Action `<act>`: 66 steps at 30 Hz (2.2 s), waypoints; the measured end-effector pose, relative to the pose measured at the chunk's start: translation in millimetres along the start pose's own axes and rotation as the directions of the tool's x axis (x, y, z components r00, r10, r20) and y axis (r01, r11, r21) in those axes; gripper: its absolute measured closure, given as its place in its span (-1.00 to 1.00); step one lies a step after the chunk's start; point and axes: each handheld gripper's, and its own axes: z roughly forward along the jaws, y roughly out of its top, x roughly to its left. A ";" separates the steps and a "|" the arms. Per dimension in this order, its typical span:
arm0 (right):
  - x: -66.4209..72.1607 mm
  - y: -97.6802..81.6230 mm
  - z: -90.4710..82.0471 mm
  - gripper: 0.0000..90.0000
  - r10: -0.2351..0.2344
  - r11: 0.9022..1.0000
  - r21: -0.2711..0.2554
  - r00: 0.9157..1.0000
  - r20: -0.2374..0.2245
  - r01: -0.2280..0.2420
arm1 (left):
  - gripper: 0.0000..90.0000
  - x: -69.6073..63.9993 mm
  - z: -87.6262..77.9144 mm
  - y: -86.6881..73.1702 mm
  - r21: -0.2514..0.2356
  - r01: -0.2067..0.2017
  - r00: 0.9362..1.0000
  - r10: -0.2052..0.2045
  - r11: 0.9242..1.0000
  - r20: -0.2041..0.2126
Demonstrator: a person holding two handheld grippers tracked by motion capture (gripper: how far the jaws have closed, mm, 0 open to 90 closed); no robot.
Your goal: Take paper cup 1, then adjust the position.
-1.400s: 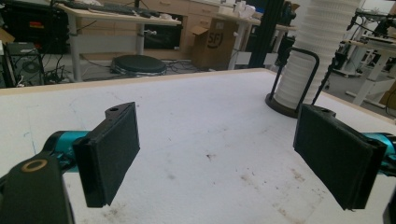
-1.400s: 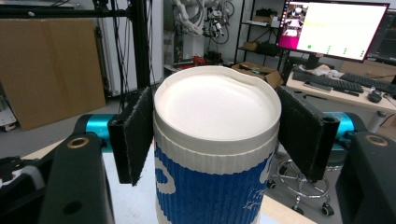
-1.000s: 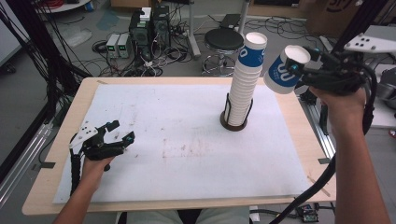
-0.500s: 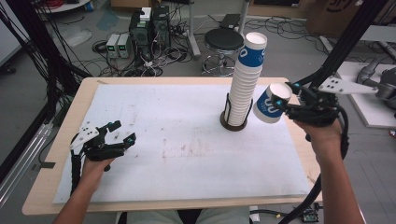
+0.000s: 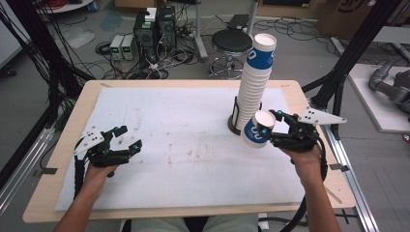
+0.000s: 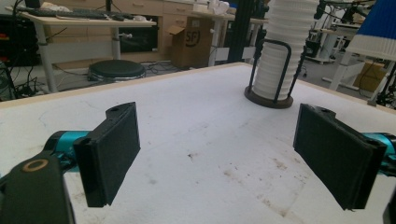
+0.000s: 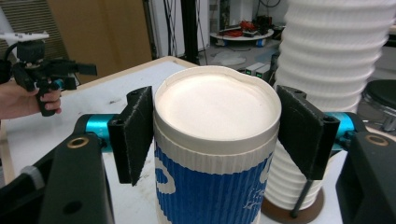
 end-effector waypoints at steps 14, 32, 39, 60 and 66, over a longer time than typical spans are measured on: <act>22.7 -19.0 44.7 -0.29 -0.032 0.999 0.032 0.996 -0.079 0.034 | -0.68 -13.6 6.1 4.8 0.012 -0.016 0.999 0.015 1.000 0.053; 45.3 -15.2 91.4 -0.29 -0.069 0.997 0.034 0.983 -0.170 0.076 | -0.68 -12.6 2.0 3.1 0.017 -0.022 0.998 0.021 1.000 0.056; 51.1 -11.8 92.2 -0.29 -0.079 0.996 0.023 0.980 -0.185 0.085 | -0.68 -15.7 2.1 3.0 0.020 -0.031 0.997 0.029 0.999 0.065; 72.9 -1.2 119.1 -0.29 -0.098 0.994 0.016 0.962 -0.257 0.106 | -0.68 -20.8 7.5 2.2 0.023 -0.034 0.989 0.030 0.999 0.148; 76.0 5.8 131.4 -0.29 -0.089 0.995 0.010 0.953 -0.289 0.096 | -0.68 -25.9 9.5 4.9 0.021 -0.039 0.982 0.034 0.999 0.184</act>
